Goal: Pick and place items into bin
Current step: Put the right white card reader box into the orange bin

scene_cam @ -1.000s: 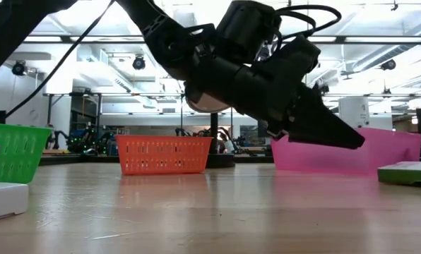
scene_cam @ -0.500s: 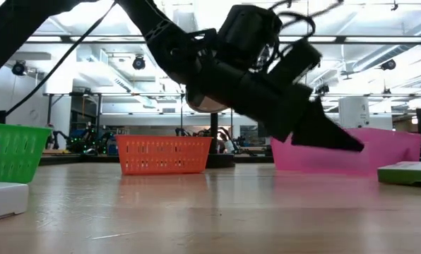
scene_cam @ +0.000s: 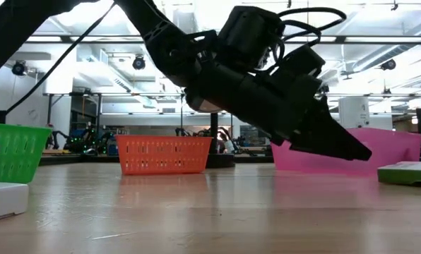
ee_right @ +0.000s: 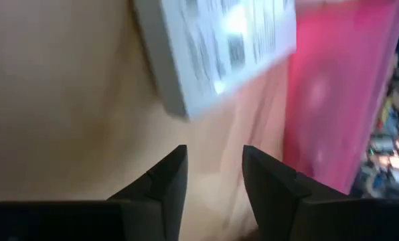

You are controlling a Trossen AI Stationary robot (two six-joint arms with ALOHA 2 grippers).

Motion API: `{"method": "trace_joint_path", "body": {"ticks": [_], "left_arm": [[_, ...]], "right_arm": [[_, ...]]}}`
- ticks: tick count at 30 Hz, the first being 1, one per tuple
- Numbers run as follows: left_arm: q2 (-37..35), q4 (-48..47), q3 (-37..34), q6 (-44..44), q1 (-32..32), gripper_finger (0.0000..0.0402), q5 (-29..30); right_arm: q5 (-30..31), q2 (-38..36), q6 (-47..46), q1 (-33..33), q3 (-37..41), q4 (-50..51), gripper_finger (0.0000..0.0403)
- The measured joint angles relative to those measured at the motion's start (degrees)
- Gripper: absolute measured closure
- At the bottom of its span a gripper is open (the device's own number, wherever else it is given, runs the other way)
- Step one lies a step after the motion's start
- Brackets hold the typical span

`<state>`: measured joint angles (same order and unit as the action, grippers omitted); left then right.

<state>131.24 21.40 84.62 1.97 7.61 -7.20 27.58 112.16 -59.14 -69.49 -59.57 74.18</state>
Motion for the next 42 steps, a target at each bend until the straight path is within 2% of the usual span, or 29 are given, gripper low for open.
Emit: {"method": "trace_joint_path", "body": {"ticks": [5,9,15,19,25,28,33,37,42], "left_arm": [[0.0,-1.26,-0.02,-0.58,1.08,0.0185,-0.3],[0.0,-1.44,-0.02,-4.73,2.28,0.0185,-1.09],[-0.02,-1.52,-0.02,-3.43,4.42,0.0185,-2.99],[-0.02,-1.51,0.05,2.4,5.84,0.0185,-1.16],[-0.07,-1.37,0.31,18.08,9.32,0.0185,14.47],[-0.07,-0.9,0.31,25.52,10.62,0.0185,19.21],[-0.11,-0.85,0.28,30.52,10.79,0.0185,20.16],[-0.11,-0.64,0.28,35.12,10.34,0.0185,20.19],[-0.26,1.14,0.28,49.49,10.18,0.0185,19.94]], "right_arm": [[-0.69,-0.04,-2.12,0.02,3.42,-0.26,0.029],[-0.39,-0.49,2.75,0.6,4.52,-3.94,0.0309],[3.26,-1.44,7.87,1.49,4.36,-6.5,0.0345],[5.79,-4.3,9.02,2.27,3.94,-12.21,0.0366],[5.7,-9.03,12.5,4.15,5.11,-16.35,0.0389],[5.58,-10.57,12.55,4.64,5.65,-16.75,0.0393],[6.09,-13.35,13.08,5.39,6.71,-16.99,0.0394],[6.95,-15.17,14.46,6.08,7.71,-21.04,0.0394],[6.68,-17.25,18.69,7.33,9.97,-27.81,0.0394]]}}
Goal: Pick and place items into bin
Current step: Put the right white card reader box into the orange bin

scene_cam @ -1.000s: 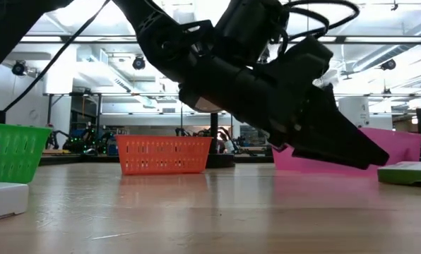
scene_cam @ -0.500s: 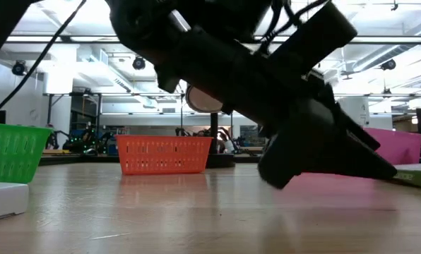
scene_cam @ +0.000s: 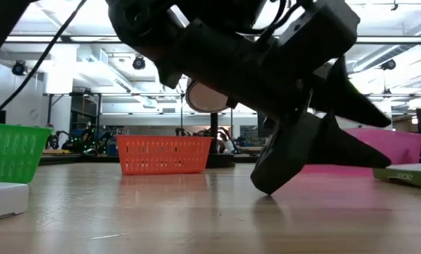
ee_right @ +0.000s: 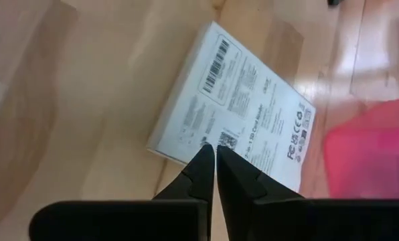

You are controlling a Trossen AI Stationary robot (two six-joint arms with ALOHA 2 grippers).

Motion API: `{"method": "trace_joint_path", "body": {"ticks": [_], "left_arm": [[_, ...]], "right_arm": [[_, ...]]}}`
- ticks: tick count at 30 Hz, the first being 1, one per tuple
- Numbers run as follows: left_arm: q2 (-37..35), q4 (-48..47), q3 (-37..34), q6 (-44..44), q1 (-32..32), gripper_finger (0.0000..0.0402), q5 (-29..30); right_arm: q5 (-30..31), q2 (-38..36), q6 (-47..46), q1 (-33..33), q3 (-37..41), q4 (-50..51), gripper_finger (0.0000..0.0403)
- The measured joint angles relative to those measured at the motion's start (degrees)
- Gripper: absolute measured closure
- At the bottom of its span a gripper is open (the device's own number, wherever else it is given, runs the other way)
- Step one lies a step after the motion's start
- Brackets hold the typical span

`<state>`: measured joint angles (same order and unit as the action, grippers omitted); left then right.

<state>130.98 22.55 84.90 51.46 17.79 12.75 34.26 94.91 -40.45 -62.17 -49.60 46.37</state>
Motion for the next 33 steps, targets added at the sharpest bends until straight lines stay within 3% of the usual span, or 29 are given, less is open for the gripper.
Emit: {"method": "trace_joint_path", "body": {"ticks": [5,18,25,33], "left_arm": [[-0.09,-0.02,0.15,9.0,-0.32,0.0185,-0.09],[-0.07,-0.46,0.48,9.17,-1.52,0.0185,-2.29],[-0.04,-0.09,0.17,15.28,-3.17,0.0185,-3.83],[-0.02,-0.89,0.09,16.91,-4.55,0.0185,-13.35]], "right_arm": [[-0.19,-2.33,-4.87,0.63,1.57,0.14,0.0394],[-7.19,-7.83,-22.5,0.32,9.63,-2.36,0.0394],[-6.27,-7.66,-19.19,0.37,14.92,-16.89,0.0394],[-3.37,-8.08,-16.65,3.0,18.0,-23.36,0.0394]]}}
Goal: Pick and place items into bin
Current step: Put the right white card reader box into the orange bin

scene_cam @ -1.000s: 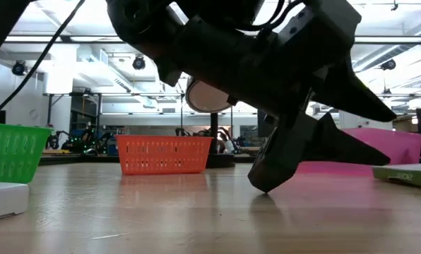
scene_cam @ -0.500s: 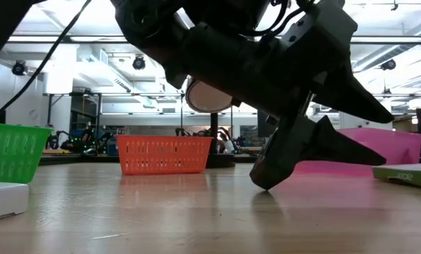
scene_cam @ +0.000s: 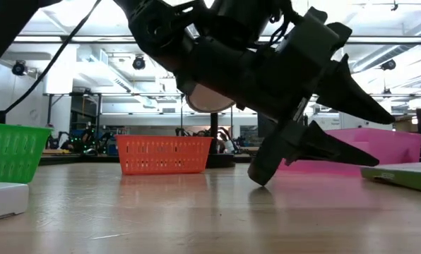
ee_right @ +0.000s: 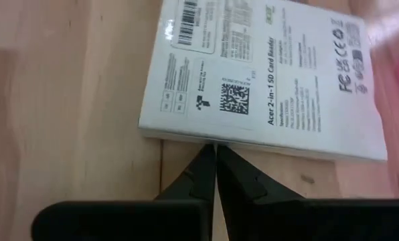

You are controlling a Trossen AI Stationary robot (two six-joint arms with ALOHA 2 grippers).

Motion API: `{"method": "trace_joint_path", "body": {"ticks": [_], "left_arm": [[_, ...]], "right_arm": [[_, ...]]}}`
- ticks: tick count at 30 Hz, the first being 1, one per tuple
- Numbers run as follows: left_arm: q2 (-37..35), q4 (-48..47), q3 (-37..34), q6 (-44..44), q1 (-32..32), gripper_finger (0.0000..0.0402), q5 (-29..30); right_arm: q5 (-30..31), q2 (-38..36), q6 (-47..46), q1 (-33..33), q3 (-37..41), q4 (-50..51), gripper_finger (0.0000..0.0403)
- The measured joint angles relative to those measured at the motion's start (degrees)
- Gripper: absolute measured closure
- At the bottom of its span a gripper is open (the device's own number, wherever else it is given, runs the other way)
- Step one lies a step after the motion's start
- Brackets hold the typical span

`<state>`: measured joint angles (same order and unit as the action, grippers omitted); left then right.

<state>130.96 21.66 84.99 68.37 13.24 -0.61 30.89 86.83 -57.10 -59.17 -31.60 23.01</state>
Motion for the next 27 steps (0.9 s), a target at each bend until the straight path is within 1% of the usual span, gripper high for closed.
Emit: {"method": "trace_joint_path", "body": {"ticks": [4,8,12,16,17,20,22,27], "left_arm": [[2.09,0.92,0.88,-0.57,-0.22,0.0185,-1.48],[7.24,0.8,4.02,-0.51,-0.18,0.0185,-1.87],[9.84,0.81,6.83,-0.51,-0.12,0.0185,-1.74],[9.09,0.55,7.57,-1.48,-0.02,0.0185,1.19],[8.53,0.39,7.81,-3.23,-0.01,0.0185,1.77],[7.26,0.09,8.41,-14.29,0.08,0.0185,3.09],[6.2,-1.92,8.33,-19.86,0.43,0.0185,4.07],[2.73,-8.44,8.04,-21.35,2.77,0.0185,4.7]], "right_arm": [[-0.24,0.1,5.18,2.03,0.25,-4.35,0.0394],[-0.52,0.1,10.23,3.88,0.16,-6.81,0.0394],[-0.52,0.02,10.65,4.67,0.31,-6.92,0.0394],[-1.19,0.0,10.03,4.69,0.43,-7.02,0.0394],[-0.94,0.0,9.53,4.7,0.44,-7.0,0.0394],[1.03,0.0,7.68,4.75,0.44,-7.08,0.0394],[1.88,0.0,7.33,4.75,0.34,-7.16,0.0394],[2.12,0.0,7.21,4.82,0.31,-7.4,0.0394]]}}
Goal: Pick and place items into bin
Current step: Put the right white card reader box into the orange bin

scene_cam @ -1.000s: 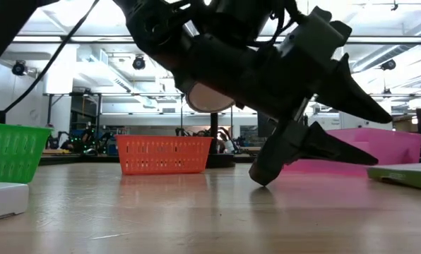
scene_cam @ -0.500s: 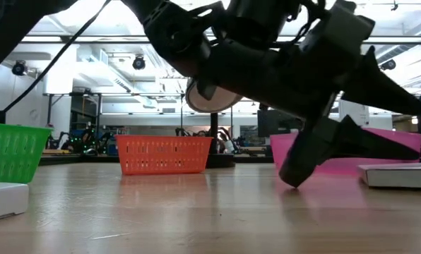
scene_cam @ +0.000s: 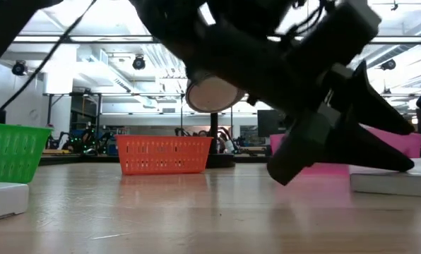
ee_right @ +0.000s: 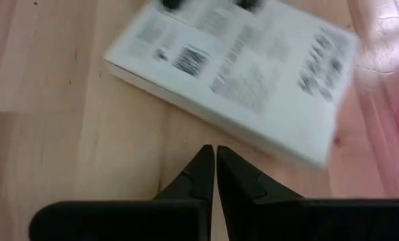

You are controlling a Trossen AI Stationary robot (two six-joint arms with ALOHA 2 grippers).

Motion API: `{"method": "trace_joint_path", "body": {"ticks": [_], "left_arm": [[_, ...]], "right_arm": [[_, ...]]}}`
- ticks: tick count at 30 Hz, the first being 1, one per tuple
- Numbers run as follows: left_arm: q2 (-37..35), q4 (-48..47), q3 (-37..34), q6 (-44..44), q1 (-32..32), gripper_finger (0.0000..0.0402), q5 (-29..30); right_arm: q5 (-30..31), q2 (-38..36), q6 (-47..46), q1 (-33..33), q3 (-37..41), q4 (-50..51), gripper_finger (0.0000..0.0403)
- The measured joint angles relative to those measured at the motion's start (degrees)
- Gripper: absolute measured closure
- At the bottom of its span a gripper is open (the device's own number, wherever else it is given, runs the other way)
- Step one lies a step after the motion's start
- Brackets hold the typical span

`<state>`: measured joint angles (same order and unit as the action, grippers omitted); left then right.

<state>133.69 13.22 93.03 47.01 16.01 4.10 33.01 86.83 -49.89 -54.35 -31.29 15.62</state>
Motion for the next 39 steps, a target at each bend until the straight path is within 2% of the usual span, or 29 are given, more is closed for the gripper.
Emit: {"method": "trace_joint_path", "body": {"ticks": [10,17,21,24,28,34,39], "left_arm": [[-4.72,-4.43,0.04,-0.47,2.71,0.0185,3.8],[-6.03,-13.09,0.74,-15.3,3.46,0.0185,4.52],[-6.03,-16.09,0.22,-21.9,4.77,0.0185,4.59],[-6.03,-17.13,0.17,-25.14,6.15,0.0185,4.73],[-6.03,-16.84,0.53,-26.17,7.66,0.0185,6.29],[-6.03,-16.91,0.32,-28.65,7.81,0.0185,14.18],[-6.08,-16.88,0.28,-28.8,7.85,0.0185,14.44]], "right_arm": [[1.7,-0.09,-0.07,0.97,-0.12,-1.4,0.0394],[1.66,-0.09,5.37,1.28,-0.19,-9.4,0.0394],[1.64,-0.09,6.82,1.57,-0.21,-10.54,0.0394],[-0.91,-0.09,6.82,1.57,-0.2,-9.86,0.0394],[-3.54,-0.01,7.0,1.49,-0.19,-9.94,0.0394],[-2.11,3.33,7.0,2.05,-0.19,-11.49,0.0394],[-1.02,6.98,7.05,3.39,-0.31,-16.27,0.0394]]}}
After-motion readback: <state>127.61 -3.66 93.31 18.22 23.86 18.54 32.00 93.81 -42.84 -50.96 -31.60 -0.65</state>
